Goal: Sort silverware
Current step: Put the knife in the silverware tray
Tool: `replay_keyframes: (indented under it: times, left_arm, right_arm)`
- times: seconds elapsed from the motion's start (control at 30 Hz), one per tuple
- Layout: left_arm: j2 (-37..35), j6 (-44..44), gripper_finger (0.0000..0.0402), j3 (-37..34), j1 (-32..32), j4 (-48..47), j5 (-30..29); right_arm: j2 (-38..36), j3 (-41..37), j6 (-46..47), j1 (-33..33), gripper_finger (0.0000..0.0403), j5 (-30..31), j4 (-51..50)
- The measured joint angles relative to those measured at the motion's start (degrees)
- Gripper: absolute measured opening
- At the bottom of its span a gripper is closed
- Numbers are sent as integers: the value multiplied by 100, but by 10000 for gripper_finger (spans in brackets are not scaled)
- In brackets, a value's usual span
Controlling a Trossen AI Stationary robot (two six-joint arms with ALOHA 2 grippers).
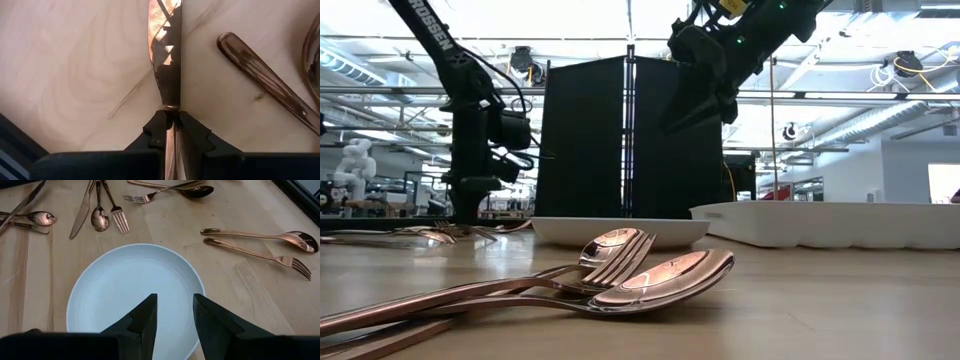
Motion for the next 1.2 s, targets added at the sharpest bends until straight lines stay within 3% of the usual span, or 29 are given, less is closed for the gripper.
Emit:
replay_keyframes:
  times: [0.33,0.5,0.6,0.73,1.2]
  left_arm:
    - [-171,-2,19,368,0,-195,53]
    - [-660,5,3,376,0,-196,861]
    - [-915,48,3,376,-4,-198,804]
    - [-960,130,18,236,-2,-157,365]
    - [-302,420,122,25,-22,140,225]
  right_arm:
    - [0,0,-125,-2,116,0,0]
    - [0,0,-124,-51,116,1,2]
    - [0,-2,-116,-131,116,4,18]
    - [0,-2,-107,-207,116,5,82]
    - [0,-2,-108,-227,116,4,72]
